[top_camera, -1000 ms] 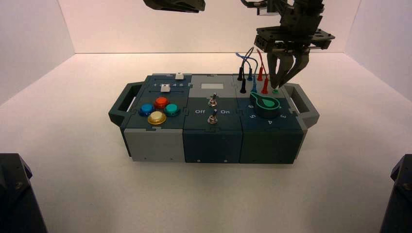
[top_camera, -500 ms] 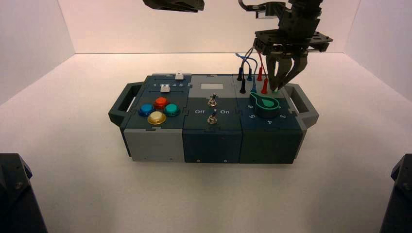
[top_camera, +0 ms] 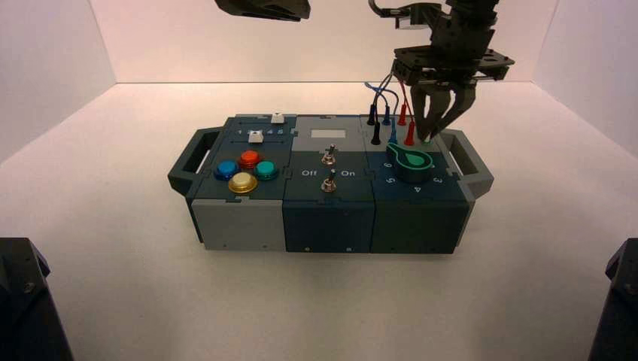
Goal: Insert the white wire.
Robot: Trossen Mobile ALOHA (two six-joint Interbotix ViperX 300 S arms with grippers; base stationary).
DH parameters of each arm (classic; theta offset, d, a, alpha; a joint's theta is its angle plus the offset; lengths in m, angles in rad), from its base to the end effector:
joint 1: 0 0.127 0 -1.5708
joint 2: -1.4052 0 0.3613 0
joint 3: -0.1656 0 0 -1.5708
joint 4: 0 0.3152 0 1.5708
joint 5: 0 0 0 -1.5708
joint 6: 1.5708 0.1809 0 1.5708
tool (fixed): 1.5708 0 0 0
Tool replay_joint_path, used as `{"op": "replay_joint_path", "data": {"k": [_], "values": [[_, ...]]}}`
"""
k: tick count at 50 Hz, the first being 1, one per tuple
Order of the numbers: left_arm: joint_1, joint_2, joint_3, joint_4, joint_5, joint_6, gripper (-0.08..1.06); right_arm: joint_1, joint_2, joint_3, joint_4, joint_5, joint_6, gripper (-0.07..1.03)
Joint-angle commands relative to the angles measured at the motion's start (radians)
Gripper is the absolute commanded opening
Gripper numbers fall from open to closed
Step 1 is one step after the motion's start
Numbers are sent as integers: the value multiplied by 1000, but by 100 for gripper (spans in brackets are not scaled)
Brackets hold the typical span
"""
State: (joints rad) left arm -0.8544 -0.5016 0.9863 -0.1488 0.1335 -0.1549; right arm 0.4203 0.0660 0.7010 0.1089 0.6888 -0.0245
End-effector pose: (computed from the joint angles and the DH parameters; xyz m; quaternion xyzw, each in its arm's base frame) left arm 0.1991 -0.2341 0.2166 -0.0084 0.3350 -0.3569 0.8719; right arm 0.2972 0.1465 0.0807 -0.0943 0.6591 0.1615 0.7284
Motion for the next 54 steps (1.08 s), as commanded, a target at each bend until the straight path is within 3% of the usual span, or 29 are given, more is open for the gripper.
{"op": "replay_joint_path", "data": {"k": [1,6,24,42,54], "values": [[18,-15,-15,5,-3,8,12,3,-9,-20,-6,0,0,14],[34,-17,-15,5,-5,15,12,0,-37,-17,-8,-3,3,18],[37,-51,-6,5,-5,15,12,-8,-163,-11,-34,31,5,19],[63,-66,38,3,6,14,12,-3,-299,52,-35,153,2,22],[72,-75,40,3,32,12,12,5,-334,54,-35,147,-6,25]]}}
